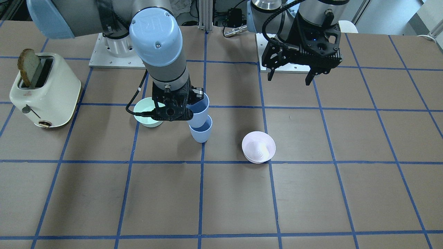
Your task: Stack blue cups with both arms
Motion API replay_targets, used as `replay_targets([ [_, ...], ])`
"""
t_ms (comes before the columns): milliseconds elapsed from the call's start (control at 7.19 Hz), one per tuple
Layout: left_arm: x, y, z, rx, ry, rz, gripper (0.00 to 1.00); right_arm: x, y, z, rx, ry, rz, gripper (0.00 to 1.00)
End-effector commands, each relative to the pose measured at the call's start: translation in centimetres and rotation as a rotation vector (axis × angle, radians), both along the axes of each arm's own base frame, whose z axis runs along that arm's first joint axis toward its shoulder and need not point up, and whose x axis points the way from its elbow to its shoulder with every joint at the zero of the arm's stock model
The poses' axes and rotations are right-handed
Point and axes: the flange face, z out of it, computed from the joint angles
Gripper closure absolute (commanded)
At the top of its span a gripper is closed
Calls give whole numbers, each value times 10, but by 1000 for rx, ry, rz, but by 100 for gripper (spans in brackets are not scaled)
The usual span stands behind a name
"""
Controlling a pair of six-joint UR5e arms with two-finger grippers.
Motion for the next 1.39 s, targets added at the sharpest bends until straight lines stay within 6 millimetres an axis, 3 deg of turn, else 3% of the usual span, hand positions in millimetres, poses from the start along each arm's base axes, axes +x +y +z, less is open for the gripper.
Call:
replay_targets([
  [0,0,0,0,0,0,1,0,14,13,-29,0,4,19,100],
  [278,0,0,0,0,0,1,0,22,13,-39,-50,-3,-13,100],
  [1252,0,0,0,0,-2,0,0,16,22,-51,-11,24,-17,100],
])
